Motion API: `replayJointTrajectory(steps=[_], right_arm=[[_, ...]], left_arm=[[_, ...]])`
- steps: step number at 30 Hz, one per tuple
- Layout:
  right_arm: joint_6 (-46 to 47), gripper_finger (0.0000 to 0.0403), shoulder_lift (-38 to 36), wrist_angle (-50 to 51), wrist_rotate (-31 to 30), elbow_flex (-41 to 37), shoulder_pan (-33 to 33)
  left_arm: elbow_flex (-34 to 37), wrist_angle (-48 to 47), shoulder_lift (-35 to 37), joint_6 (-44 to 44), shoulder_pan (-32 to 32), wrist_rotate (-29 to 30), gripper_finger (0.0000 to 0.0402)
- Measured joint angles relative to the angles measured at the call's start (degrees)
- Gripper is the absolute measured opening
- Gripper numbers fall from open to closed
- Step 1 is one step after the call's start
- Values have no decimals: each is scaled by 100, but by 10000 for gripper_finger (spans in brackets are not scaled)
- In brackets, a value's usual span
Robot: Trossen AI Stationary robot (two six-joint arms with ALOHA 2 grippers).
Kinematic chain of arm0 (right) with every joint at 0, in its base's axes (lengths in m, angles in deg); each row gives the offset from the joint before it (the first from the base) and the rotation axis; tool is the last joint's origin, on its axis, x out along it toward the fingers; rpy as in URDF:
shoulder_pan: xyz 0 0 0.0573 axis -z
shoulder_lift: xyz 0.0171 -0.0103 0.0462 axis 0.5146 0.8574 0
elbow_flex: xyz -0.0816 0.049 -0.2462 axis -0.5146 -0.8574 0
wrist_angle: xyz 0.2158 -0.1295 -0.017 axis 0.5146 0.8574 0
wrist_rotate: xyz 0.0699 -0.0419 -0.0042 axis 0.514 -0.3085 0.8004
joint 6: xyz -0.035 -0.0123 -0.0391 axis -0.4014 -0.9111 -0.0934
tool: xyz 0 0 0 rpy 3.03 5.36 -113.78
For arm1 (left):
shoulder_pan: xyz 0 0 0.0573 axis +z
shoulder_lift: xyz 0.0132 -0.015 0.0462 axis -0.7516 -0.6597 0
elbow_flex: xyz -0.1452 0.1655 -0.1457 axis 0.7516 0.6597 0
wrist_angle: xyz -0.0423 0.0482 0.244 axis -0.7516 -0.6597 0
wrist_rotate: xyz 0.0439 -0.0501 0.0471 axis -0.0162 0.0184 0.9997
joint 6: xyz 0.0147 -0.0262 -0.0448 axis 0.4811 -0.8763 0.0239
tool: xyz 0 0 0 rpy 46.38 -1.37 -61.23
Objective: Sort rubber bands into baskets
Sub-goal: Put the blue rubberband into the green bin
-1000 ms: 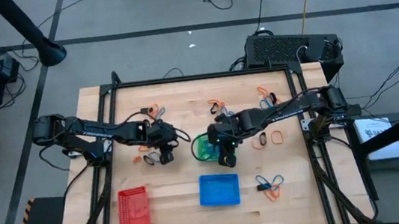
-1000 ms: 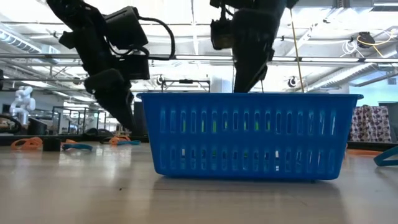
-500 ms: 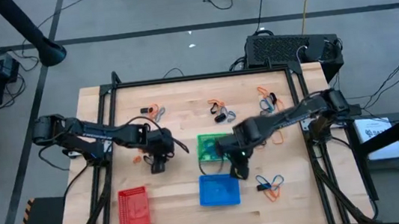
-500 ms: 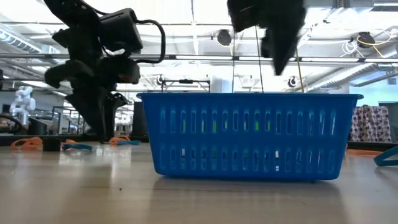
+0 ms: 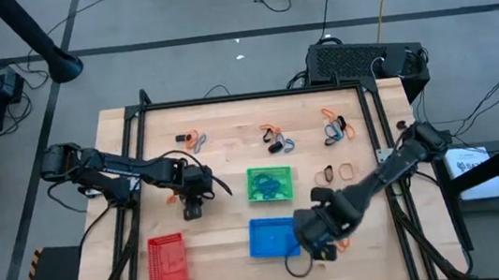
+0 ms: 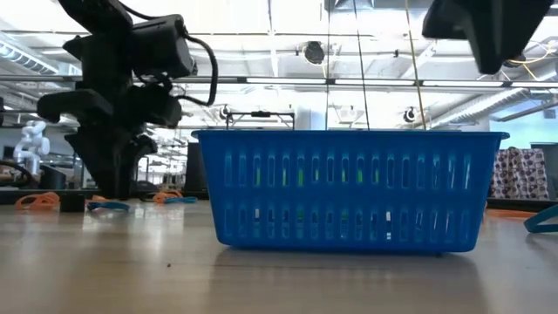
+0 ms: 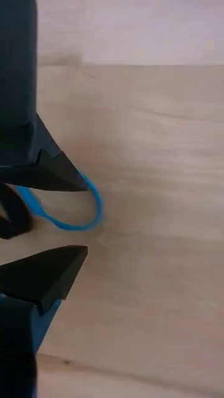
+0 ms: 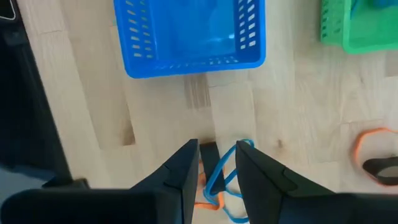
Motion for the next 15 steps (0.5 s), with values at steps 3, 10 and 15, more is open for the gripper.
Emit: replayJointTrajectory(steps=[3, 10, 15], right_arm=[[4, 100, 0, -16, -499, 0, -192], [199, 100, 0, -21, -928, 0, -366], [164, 100, 0, -56, -938, -2, -378]], left_arm=[[10, -105, 0, -66, -5, 0, 159], [249, 63, 2, -156, -5, 4, 159], [256, 51, 0, -157, -5, -2, 149]])
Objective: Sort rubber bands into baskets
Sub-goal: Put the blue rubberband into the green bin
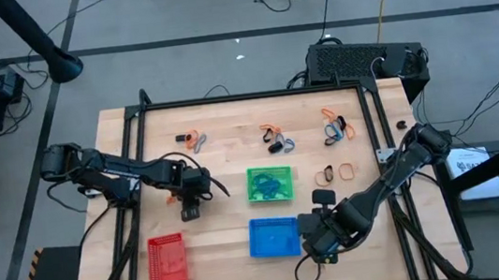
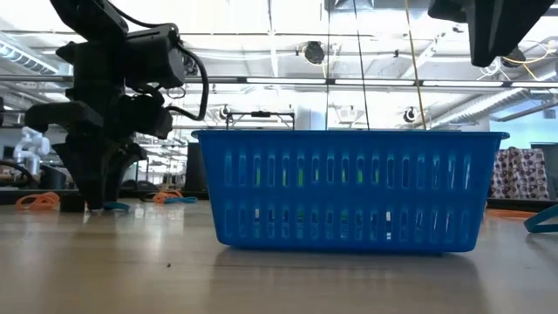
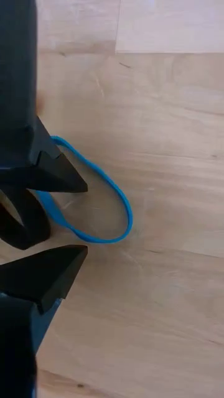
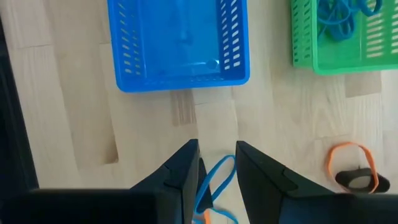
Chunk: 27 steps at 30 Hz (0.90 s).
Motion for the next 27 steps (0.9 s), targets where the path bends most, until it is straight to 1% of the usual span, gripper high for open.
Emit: replayJointTrajectory(steps=[3, 6, 9, 10, 13, 18, 24, 27], right_arm=[[-36, 100, 0, -93, -104, 0, 4], [-72, 100, 0, -108, -208, 0, 6], [-172, 100, 0, -226, -571, -48, 0], [-271, 100, 0, -330, -716, -104, 0], [-857, 100, 0, -721, -1126, -353, 4], [-2069, 100, 4, -1918, -1762, -1022, 235], [-3896, 100, 4, -3917, -2071, -1707, 813], [-4662, 100, 4, -4918, -2078, -1879, 1135]], left_arm=[[0, -2, 0, 0, 0, -2, 119], [0, -2, 0, 28, 0, -7, 75], [0, 31, 0, 290, 0, -9, 22], [0, 99, 0, 398, 0, -9, 12], [-16, 540, 0, 738, 13, -68, 9], [-312, 1090, 0, 1174, 12, -413, 5], [-865, 1217, 0, 1630, 13, -756, 3], [-1135, 1215, 0, 1770, 17, -893, 3]])
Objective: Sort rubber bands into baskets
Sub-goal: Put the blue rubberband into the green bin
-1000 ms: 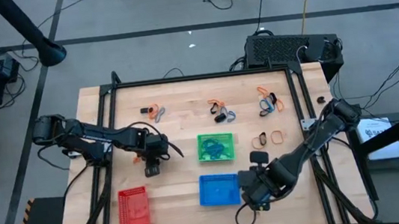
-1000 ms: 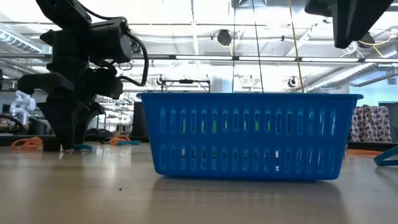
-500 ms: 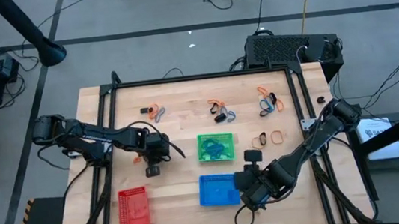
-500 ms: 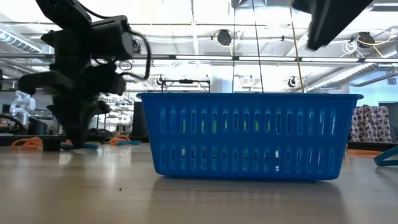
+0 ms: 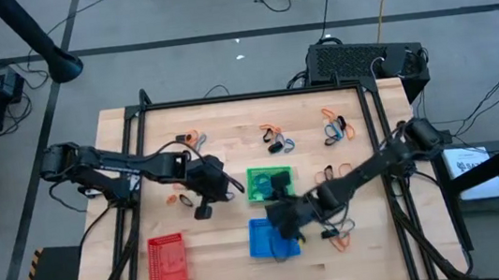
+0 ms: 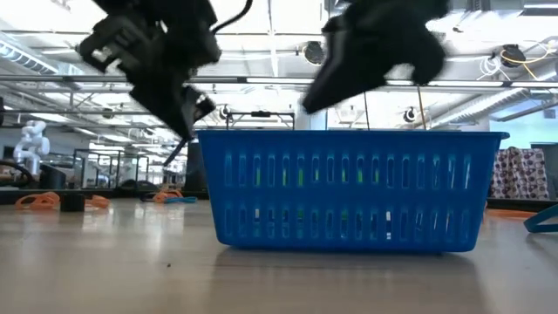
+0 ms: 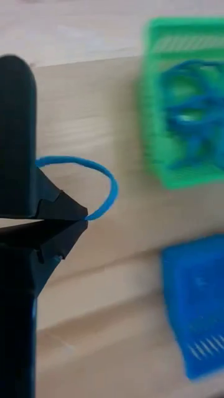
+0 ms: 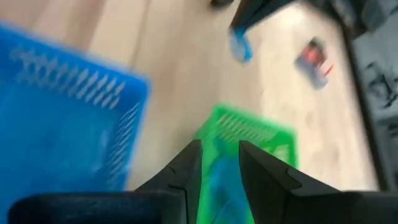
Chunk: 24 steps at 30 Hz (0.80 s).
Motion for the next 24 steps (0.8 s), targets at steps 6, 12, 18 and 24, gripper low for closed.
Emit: replayJointTrajectory(steps=[6, 12, 18, 24], right_arm=[[-912, 100, -2, -905, 28, -47, 435], [-1514, 100, -2, -1237, 614, -49, 707], [-1860, 100, -2, -1543, 954, -49, 870], [-2003, 100, -2, -1631, 1254, -49, 1035]], left_arm=[[-406, 7, 0, 290, -2, -99, 2], [-465, 327, 0, 372, -1, -99, 2], [-465, 422, 0, 374, -1, -99, 2], [-465, 441, 0, 379, -1, -99, 2]])
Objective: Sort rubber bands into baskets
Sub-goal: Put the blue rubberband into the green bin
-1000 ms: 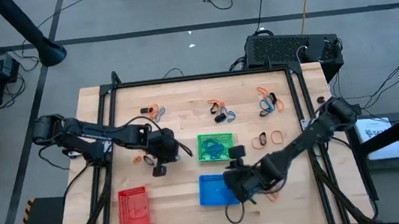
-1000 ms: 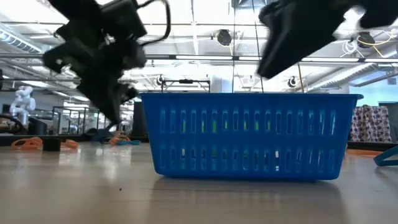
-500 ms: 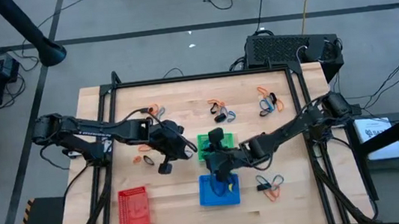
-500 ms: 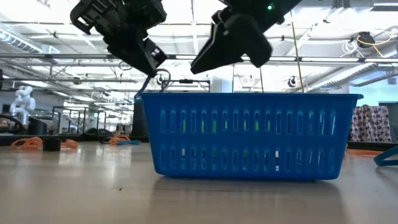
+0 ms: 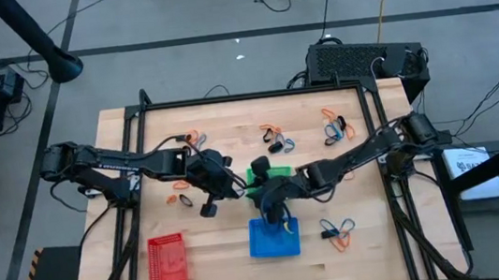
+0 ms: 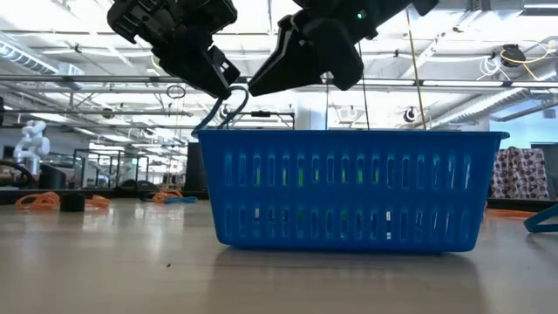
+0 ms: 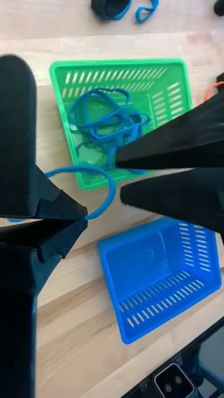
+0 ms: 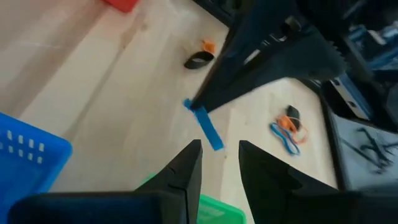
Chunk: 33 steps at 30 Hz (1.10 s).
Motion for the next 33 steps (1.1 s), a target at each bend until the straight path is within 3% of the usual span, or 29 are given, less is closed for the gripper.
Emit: replayJointTrajectory(steps=[6, 12, 15, 20, 25, 33], right_arm=[[41, 100, 0, -227, 613, 0, 217], [197, 98, 0, -51, 602, 0, 296], [192, 79, 0, -24, 675, 0, 296], [144, 13, 0, -24, 1221, 0, 304], [178, 7, 0, 84, 1314, 0, 312], [524, 2, 0, 715, 1282, 0, 516]], left_arm=[[0, 205, 0, 1, 0, 0, 2], [0, 231, 0, 1, -1, 0, 2], [0, 263, 0, 3, 0, 12, 2], [0, 275, 0, 5, 0, 49, 2], [0, 305, 0, 3, -2, 345, 4], [0, 154, -2, 63, 2, 1200, 82]])
